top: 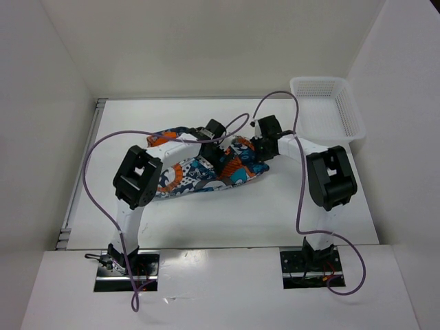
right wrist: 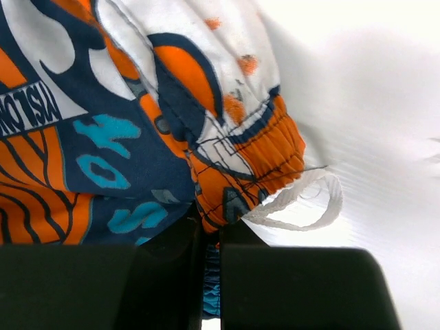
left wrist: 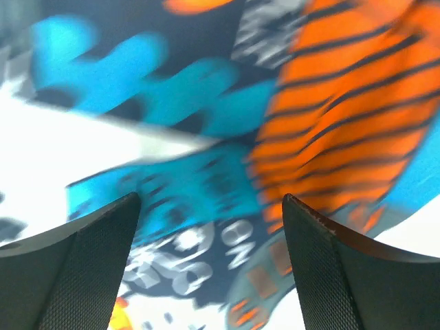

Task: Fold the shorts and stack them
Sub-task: Fold the shorts

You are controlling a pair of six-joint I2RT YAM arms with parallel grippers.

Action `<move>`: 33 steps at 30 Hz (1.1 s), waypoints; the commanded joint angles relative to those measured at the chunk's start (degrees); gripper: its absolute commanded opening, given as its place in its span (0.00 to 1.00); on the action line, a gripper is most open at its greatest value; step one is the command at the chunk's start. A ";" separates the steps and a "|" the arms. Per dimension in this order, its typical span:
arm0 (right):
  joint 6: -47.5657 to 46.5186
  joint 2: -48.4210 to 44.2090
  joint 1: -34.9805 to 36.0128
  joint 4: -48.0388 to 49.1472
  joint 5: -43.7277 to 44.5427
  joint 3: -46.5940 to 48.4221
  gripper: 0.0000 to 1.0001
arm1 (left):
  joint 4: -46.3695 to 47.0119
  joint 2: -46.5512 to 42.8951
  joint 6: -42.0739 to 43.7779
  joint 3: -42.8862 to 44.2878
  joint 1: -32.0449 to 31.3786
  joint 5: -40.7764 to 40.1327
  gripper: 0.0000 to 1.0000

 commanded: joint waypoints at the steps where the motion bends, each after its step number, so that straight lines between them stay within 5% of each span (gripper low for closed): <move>1: -7.25 -4.82 -4.51 -4.00 1.87 3.55 0.00 | -2.62 -5.29 0.16 3.89 3.11 1.94 0.91; 15: -21.23 -12.47 -9.97 -7.78 11.44 11.27 0.00 | 1.15 -7.25 0.16 -2.17 12.79 3.00 0.93; 24: -22.21 -6.85 -11.82 -8.84 14.26 22.26 0.00 | 0.80 0.23 0.16 5.21 12.79 9.06 0.93; 30: -20.89 -5.00 -5.59 -8.14 17.07 22.79 0.00 | 2.03 5.41 0.16 9.25 12.79 12.22 0.93; 33: -18.96 -4.29 -3.48 -8.14 17.07 23.32 0.00 | 2.03 8.57 0.16 12.33 12.18 12.93 0.84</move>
